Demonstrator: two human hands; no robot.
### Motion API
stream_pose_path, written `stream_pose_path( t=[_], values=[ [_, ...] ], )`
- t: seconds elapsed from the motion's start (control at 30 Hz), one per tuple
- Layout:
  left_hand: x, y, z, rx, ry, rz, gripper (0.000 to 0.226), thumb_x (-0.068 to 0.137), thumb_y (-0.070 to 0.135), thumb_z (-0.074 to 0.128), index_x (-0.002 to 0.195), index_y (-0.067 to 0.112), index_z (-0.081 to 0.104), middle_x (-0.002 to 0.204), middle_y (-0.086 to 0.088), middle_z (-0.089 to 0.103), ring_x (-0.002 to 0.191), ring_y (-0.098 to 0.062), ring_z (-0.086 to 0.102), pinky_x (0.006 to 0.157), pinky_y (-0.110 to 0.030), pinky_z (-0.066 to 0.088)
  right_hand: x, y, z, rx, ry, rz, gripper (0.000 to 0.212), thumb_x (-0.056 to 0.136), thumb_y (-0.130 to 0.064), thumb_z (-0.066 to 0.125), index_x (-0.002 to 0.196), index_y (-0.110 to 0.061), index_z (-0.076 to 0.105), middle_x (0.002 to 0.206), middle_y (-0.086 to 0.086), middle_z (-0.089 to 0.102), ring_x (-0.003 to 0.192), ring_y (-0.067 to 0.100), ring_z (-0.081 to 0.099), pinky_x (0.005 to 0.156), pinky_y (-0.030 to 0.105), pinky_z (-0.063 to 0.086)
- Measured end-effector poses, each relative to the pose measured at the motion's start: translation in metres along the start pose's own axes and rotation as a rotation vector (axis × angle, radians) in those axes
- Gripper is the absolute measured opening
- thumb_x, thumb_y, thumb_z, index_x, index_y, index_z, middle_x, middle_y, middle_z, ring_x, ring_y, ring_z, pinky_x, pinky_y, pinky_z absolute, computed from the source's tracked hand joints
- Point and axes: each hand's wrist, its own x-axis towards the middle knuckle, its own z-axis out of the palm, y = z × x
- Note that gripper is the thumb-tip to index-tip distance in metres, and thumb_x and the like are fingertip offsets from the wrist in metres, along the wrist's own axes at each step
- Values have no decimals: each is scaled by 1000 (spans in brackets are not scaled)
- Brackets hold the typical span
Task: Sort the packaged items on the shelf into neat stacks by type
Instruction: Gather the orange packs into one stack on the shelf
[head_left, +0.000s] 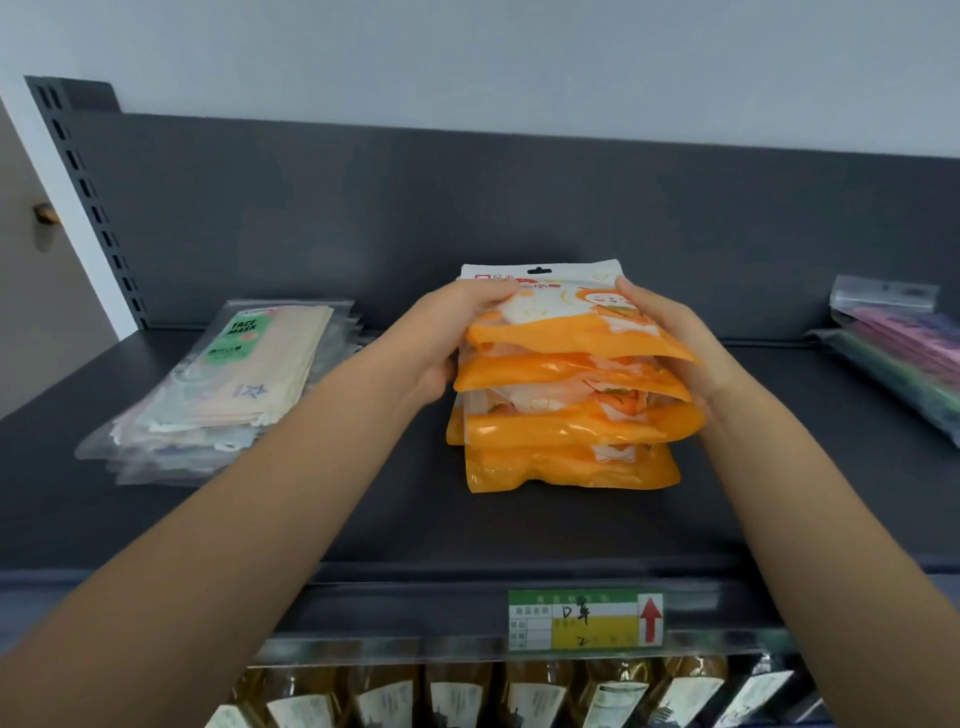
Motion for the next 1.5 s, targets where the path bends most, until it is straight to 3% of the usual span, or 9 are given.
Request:
stream_pose_path(
  t=[0.1,0.27,0.43,0.6,0.83,1.0,1.17,1.3,1.5],
  values=[
    [-4,11,4,-58,-11,-29,28,92,27,59,115,11,66,93,-8,71,79,-23,69,74,-35,58,1,-6,4,15,8,-47,37,99,-40,41,98,-12,65,75,5,75,61,18,73,50,29,58],
    [5,34,8,-16,1,-26,41,91,28,59,126,7,62,104,-11,65,91,-27,64,89,-42,52,10,-24,8,32,-16,-61,41,99,-41,38,93,-11,66,72,7,74,60,21,72,51,30,58],
    [26,48,5,-7,15,-86,19,90,28,60,78,13,62,79,-5,62,71,-21,62,76,-36,53,36,-36,5,29,36,-56,61,100,-40,36,56,-15,70,56,3,67,49,16,67,48,24,55],
    [46,35,-2,-8,38,-128,46,84,29,68,125,9,64,120,-13,67,100,-28,66,95,-45,50,49,-28,-2,5,99,9,35,97,-41,44,84,-15,65,68,3,69,56,18,67,52,27,57],
    [61,31,-7,-36,43,-100,27,85,28,67,106,11,69,82,-8,73,71,-23,70,67,-35,58,54,-29,-14,12,66,53,36,96,-42,46,97,-11,66,76,5,67,61,19,66,56,28,56],
    [55,28,-8,-12,-17,-61,36,87,28,65,117,8,67,110,-10,72,104,-28,68,93,-43,53,47,-30,-17,32,56,74,39,94,-40,49,110,-10,67,94,11,74,74,25,72,66,36,59],
    [53,19,-7,25,20,-22,28,89,23,61,112,8,68,108,-9,73,99,-25,70,94,-40,52,39,-28,-18,-53,88,147,44,90,-41,57,121,-10,65,113,14,71,88,28,70,72,37,59],
    [55,13,-6,35,37,-55,32,90,22,62,118,8,64,108,-12,73,99,-27,70,91,-42,54,35,-26,-15,-108,157,121,39,89,-34,63,119,-9,65,100,13,75,72,26,74,56,33,60],
    [51,11,2,78,63,-82,32,88,23,65,118,14,64,106,-8,74,98,-28,71,94,-46,53,35,-27,-14,-248,225,88,27,86,-33,67,102,-11,66,66,1,75,57,18,73,49,27,57]
  ],
)
